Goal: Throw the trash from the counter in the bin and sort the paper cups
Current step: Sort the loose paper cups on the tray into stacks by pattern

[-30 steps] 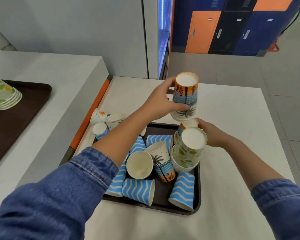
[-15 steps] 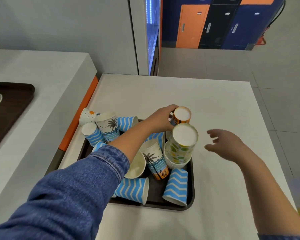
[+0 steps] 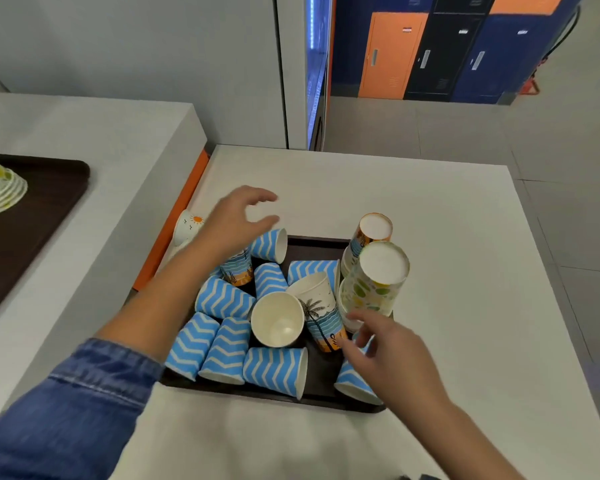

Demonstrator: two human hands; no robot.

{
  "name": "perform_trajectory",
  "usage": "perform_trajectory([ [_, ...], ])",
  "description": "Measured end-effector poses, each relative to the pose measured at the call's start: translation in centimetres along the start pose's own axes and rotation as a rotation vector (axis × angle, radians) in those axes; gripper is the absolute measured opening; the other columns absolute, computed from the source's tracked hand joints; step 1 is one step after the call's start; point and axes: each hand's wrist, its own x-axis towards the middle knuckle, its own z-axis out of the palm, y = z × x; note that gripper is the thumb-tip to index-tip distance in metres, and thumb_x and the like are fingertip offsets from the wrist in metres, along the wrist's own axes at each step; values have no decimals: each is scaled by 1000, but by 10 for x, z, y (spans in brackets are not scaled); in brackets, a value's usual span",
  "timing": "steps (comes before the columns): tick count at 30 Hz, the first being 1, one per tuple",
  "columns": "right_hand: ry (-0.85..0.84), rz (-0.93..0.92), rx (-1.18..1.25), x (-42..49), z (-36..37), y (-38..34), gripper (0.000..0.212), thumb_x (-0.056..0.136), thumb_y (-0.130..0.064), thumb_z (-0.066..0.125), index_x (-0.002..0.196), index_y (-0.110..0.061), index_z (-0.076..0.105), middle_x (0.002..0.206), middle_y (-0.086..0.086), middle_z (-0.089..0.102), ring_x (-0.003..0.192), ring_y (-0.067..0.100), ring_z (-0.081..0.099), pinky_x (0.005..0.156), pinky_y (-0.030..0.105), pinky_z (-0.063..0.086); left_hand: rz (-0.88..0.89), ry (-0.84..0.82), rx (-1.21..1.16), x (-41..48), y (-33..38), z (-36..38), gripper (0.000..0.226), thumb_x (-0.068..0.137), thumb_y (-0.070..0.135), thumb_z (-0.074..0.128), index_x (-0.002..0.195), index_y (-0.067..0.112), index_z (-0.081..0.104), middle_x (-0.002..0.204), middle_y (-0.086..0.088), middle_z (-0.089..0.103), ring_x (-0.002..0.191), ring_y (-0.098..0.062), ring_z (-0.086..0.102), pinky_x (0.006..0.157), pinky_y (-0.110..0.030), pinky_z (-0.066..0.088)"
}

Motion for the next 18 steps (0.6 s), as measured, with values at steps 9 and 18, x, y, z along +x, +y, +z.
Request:
perform_trajectory([
  [9, 176, 3, -268, 24, 70, 0, 78, 83, -53, 54, 148, -26, 22, 85, -1, 71, 73, 23, 68, 52, 28, 40, -229, -116, 399, 31, -71, -67, 38, 86, 25, 66, 123, 17, 60, 130, -8, 57, 119, -24, 52, 93, -30, 39],
  [18, 182, 52, -417, 44, 86, -6, 89, 80, -59, 56, 150, -18, 19, 90, -2, 68, 73, 19, 66, 48, 26, 29, -343, -617, 691, 76, -99, -54, 51, 86, 30, 65, 132, 13, 53, 138, -6, 52, 122, -24, 50, 99, -33, 41],
])
